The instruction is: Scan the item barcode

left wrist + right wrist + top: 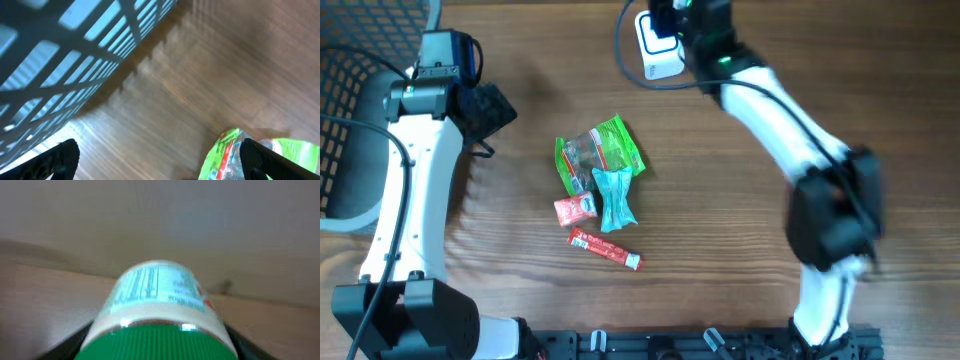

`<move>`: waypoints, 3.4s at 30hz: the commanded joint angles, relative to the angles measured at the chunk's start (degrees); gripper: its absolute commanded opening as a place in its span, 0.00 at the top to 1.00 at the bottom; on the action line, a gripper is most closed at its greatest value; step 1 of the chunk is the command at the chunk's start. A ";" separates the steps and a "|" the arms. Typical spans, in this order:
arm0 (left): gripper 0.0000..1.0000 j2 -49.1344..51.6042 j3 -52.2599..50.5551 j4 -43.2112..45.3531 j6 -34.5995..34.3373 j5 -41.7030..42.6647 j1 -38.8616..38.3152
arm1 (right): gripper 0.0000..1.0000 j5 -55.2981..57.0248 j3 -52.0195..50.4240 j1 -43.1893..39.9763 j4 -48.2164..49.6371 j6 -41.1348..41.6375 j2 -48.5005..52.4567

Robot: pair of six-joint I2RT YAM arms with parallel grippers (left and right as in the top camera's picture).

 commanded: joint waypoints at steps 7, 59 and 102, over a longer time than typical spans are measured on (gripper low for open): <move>0.00 -0.48 0.61 0.15 0.26 -0.68 0.44 | 0.90 0.81 -30.73 -21.59 -48.87 8.22 -25.81; 0.00 -0.48 0.61 0.15 0.26 -0.68 0.44 | 0.47 -11.69 -22.67 0.09 -46.45 9.60 -13.64; 0.00 -0.48 0.61 0.15 0.26 -0.68 0.44 | 0.96 -64.59 -47.65 -8.02 -5.38 11.08 -15.54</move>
